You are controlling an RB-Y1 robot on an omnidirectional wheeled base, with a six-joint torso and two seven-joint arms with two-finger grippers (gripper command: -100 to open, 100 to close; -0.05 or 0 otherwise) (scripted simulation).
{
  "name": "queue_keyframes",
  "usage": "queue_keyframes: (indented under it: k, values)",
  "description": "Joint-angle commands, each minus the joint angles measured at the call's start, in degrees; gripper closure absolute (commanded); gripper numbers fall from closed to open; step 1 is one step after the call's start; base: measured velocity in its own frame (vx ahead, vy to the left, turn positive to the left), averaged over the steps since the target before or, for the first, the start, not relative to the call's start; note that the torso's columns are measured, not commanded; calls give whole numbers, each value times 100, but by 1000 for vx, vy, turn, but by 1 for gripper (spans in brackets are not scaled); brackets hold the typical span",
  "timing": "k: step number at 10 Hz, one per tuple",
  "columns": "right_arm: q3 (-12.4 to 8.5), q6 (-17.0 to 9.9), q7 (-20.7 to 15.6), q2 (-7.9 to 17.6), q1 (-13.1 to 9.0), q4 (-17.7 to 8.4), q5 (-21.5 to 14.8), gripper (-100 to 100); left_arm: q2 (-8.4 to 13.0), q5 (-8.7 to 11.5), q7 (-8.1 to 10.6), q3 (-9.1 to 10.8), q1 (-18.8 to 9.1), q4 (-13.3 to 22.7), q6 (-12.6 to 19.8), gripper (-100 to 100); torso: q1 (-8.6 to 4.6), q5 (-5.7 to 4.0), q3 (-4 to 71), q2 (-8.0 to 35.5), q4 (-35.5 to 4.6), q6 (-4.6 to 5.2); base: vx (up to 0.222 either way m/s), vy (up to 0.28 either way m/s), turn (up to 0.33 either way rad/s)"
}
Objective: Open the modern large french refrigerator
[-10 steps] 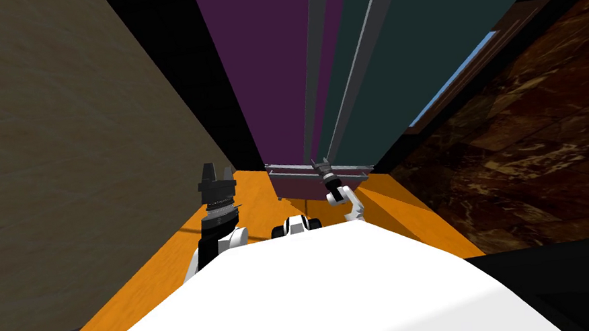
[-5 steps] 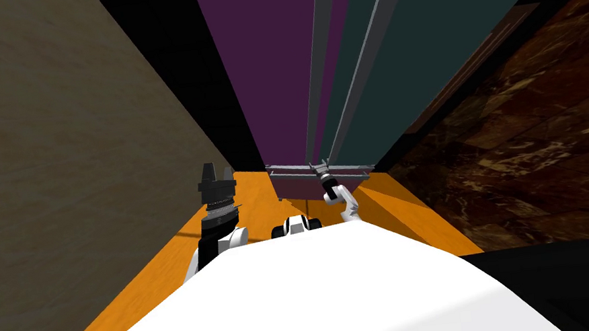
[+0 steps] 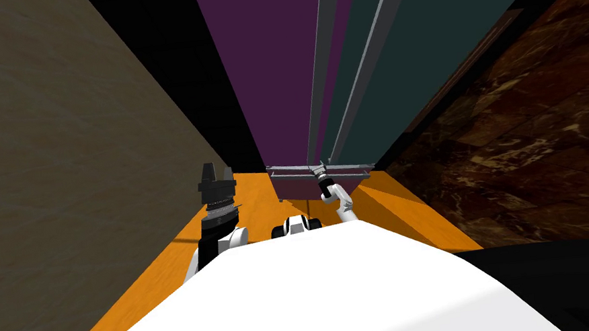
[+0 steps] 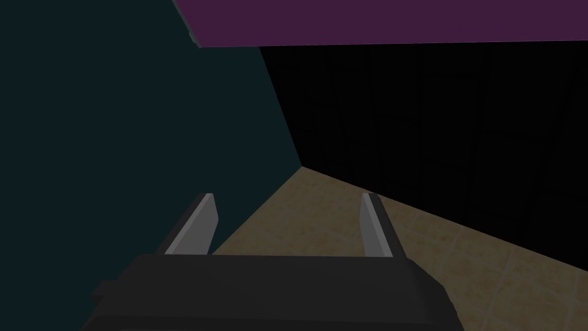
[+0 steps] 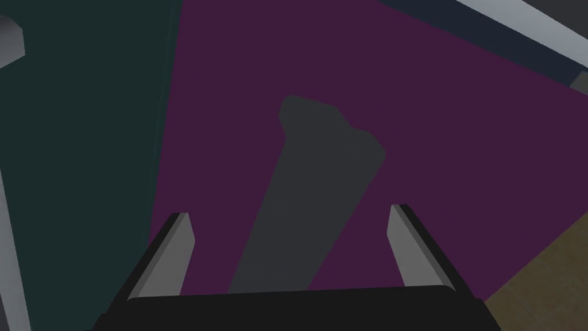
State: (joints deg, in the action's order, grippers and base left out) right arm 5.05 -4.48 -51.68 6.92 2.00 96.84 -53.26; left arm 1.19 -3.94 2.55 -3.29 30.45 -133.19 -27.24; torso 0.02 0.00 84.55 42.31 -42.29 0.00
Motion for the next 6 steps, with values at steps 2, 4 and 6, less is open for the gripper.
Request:
queue_keyframes:
  k: [2, 4, 6]
  values:
    - [132, -426, -616, 100, -294, -431, -553, -100, 0, 0, 0, 0, 0, 0, 0, 0, -1, 1, 3, -4, 1, 0, 29, 71, -68]
    - [172, -584, -878, 137, -417, -622, -810, -100, 0, 0, 0, 0, 0, 0, 0, 0, -3, 0, 2, -3, 1, 0, 26, 65, -55]
    - [202, -704, -1077, 176, -509, -763, -1006, -100, 0, 0, 0, 0, 0, 0, 0, 0, -5, -1, 1, -1, 0, 0, 22, 49, -34]
